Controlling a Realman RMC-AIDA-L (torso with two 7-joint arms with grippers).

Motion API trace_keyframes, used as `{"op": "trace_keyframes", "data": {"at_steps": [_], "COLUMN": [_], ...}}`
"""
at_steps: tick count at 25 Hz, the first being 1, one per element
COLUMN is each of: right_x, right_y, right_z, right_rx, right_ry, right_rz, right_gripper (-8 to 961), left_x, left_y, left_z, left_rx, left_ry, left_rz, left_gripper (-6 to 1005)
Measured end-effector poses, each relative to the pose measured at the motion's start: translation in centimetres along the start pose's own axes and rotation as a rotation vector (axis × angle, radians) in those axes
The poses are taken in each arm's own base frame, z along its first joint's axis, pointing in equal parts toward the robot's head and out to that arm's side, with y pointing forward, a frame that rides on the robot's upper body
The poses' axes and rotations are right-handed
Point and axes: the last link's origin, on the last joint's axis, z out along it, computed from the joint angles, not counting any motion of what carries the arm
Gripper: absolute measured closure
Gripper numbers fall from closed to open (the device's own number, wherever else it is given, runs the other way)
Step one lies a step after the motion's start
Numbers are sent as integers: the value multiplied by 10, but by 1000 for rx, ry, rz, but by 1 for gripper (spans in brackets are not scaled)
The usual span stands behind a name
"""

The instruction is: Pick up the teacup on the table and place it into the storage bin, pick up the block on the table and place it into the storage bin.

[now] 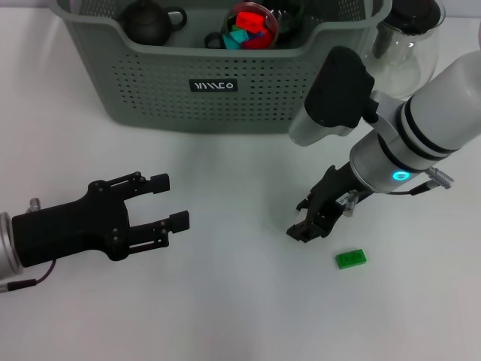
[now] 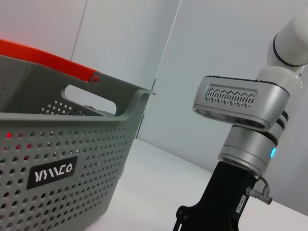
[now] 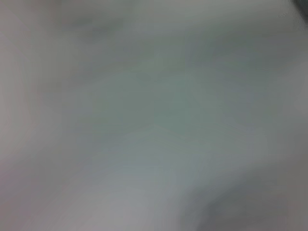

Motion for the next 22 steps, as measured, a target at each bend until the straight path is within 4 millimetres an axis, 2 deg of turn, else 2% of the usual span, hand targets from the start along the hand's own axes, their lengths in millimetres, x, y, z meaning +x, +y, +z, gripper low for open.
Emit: {"op": "trace_keyframes", "data": {"at_steps": [4, 7, 10, 15, 17, 20, 22], "right_x": [-1, -2, -5, -12, -15, -28, -45], "right_y": [-1, -1, -2, 3, 1, -9, -18], "right_z": [-7, -21, -53, -146, -174, -191, -188], "right_rx": [-10, -27, -52, -55, -20, 51, 111], "right_ry": [-21, -55, -166, -572, -731, -859, -864], "right_rz": [14, 28, 35, -19, -46, -45, -22], "right_gripper": [497, 515, 517, 516, 515, 515, 515], "left_x": [0, 0, 0, 0, -1, 0, 0], "left_y": [0, 0, 0, 0, -1, -2, -2], "left_z": [0, 0, 0, 0, 0, 1, 2], "left_rx": [0, 1, 1, 3, 7, 7, 5], "left_ry": [0, 0, -1, -2, -3, -4, -3], "left_rz": [1, 1, 1, 0, -1, -1, -2], "left_gripper": [235, 235, 235, 235, 235, 235, 235]}}
